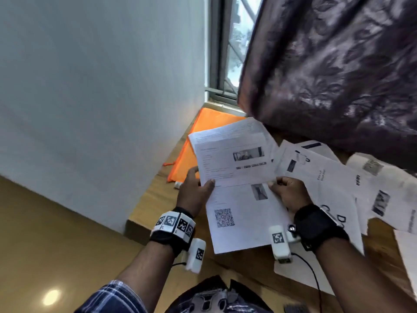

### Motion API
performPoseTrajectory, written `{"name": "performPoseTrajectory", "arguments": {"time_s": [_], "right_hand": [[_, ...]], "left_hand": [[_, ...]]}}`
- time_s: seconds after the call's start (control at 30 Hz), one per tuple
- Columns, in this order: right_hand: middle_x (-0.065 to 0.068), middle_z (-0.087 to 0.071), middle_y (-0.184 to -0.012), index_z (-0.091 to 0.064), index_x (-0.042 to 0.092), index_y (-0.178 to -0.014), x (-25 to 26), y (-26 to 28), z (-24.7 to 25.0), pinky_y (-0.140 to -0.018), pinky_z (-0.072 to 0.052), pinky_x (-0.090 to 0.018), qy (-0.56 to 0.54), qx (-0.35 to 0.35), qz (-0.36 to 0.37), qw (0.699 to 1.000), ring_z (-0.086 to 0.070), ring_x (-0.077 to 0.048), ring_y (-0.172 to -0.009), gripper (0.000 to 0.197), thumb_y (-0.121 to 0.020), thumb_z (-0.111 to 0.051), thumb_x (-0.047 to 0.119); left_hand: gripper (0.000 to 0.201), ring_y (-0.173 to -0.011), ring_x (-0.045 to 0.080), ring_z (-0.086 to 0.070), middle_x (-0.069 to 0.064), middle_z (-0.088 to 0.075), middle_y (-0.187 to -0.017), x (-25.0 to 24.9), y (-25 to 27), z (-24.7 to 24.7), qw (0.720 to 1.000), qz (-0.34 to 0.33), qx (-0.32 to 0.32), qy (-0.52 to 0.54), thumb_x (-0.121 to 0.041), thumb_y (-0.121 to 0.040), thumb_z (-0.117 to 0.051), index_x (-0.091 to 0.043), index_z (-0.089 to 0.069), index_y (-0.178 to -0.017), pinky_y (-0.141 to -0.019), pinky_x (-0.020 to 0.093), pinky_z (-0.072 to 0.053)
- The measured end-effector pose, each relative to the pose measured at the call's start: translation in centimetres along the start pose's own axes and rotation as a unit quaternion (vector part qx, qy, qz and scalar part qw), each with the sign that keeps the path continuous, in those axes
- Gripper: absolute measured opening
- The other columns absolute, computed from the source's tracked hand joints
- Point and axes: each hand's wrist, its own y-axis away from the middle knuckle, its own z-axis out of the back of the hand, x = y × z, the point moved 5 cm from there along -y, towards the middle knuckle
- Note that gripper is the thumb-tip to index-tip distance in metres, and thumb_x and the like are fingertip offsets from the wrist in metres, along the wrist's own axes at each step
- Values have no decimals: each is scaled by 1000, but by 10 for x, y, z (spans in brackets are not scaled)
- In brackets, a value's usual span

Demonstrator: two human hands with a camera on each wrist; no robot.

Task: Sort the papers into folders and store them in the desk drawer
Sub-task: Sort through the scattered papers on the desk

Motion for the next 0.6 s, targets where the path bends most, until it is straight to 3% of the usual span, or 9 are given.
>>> {"name": "performPoseTrajectory", "arguments": {"time_s": [0.07,0.17,0.2,0.27,0.33,0.4,0.5,0.53,0.6], "right_hand": [[-17,-75,-90,-75,9,-81,-8,6,15,-87,-56,-53,-10,-28,-1,1000,-66,-25,-80,10,-87,-69,4],[-18,-76,-92,-76,7,-84,-22,15,36,-84,-56,-55,-17,-53,-4,998,-68,-28,-81,5,-85,-71,7],[-17,-76,-90,-76,8,-82,-25,20,43,-84,-56,-55,-24,-66,-1,998,-69,-30,-82,4,-84,-72,8],[-12,-75,-82,-74,12,-75,-33,31,64,-81,-56,-47,-34,-112,-5,993,-69,-31,-81,11,-85,-72,10],[-7,-72,-73,-71,17,-74,-45,43,88,-69,-56,-39,-20,-174,-27,984,-66,-28,-71,14,-87,-69,11],[-9,-72,-72,-68,23,-74,-63,57,116,-61,-56,-41,-4,-247,-41,968,-67,-35,-66,9,-82,-66,21],[-13,-73,-86,-65,23,-80,-92,82,152,-74,-54,-44,111,-347,-60,929,-67,-38,-84,2,-80,-67,25],[-14,-72,-89,-65,20,-86,-100,88,159,-76,-53,-42,145,-364,-75,917,-67,-37,-86,9,-82,-69,26],[-14,-71,-92,-61,20,-92,-107,97,164,-77,-53,-45,192,-362,-97,907,-66,-38,-87,30,-76,-70,43]], "left_hand": [[42,-102,19,-67,0,-69,-116,-8,0,-21,997,-11,44,64,-25,-81,-78,-15,-57,-117,-87,28,-55],[55,-106,29,-69,8,-73,-115,-8,1,-51,981,1,97,170,-29,-69,-83,-10,-63,-117,-94,53,-54],[56,-106,31,-69,10,-73,-114,-10,3,-61,976,0,116,184,-28,-67,-83,-11,-63,-117,-93,56,-53],[51,-103,31,-70,10,-74,-111,-16,6,-77,974,-2,136,183,-22,-65,-83,-15,-64,-112,-91,54,-55],[43,-100,28,-70,9,-74,-108,-20,7,-88,975,-6,141,169,-16,-67,-79,-20,-62,-107,-88,49,-57],[39,-100,30,-70,9,-73,-108,-21,6,-99,978,-11,150,143,-9,-72,-79,-22,-61,-104,-85,48,-58],[35,-99,31,-69,10,-72,-109,-16,1,-110,982,-11,156,108,0,-81,-75,-23,-60,-102,-85,53,-58],[35,-99,31,-69,10,-71,-109,-16,0,-114,983,-14,156,100,0,-82,-74,-23,-59,-102,-85,53,-57],[34,-98,32,-68,11,-69,-108,-18,0,-121,984,-20,154,90,3,-83,-72,-20,-57,-102,-84,49,-57]]}}
